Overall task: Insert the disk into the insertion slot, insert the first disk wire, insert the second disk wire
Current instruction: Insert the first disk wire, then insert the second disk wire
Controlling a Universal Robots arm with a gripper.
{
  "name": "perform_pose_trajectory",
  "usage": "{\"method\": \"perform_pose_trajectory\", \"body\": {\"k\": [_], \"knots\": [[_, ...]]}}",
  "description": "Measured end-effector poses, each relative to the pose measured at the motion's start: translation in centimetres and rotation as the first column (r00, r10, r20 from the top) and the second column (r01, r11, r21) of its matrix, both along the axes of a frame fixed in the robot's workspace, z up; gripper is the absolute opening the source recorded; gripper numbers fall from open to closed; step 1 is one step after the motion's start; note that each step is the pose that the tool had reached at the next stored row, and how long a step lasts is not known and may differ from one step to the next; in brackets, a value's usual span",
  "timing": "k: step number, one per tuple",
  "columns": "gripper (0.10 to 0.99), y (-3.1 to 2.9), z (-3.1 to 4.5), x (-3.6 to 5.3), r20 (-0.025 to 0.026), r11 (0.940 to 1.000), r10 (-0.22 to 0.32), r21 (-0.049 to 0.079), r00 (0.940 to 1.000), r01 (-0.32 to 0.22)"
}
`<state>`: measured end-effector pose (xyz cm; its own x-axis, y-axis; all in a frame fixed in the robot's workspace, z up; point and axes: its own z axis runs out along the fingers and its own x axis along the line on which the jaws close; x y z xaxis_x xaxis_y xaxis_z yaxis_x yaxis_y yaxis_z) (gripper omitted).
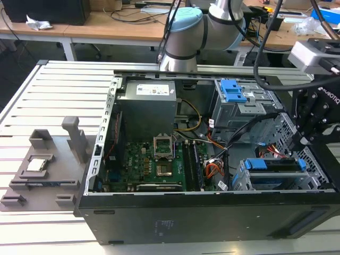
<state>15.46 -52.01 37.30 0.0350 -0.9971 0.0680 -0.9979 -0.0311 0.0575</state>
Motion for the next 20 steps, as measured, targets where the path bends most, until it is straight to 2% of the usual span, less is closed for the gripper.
{"method": "perform_pose_trajectory", "body": {"k": [2,11,14,17,20], "knots": [[0.106,0.04,0.49,0.01,0.0,1.0,0.0,-0.001,1.0,0.0],[0.106,0.05,0.51,0.0,0.0,1.0,0.0,-0.001,1.0,0.0],[0.302,0.08,0.53,-0.08,0.0,1.0,0.0,-0.002,1.0,0.0],[0.302,1.02,0.31,-0.77,0.0,1.0,0.0,-0.001,1.0,0.0],[0.302,1.4,0.21,-1.74,0.0,1.0,0.0,-0.001,1.0,0.0]]}}
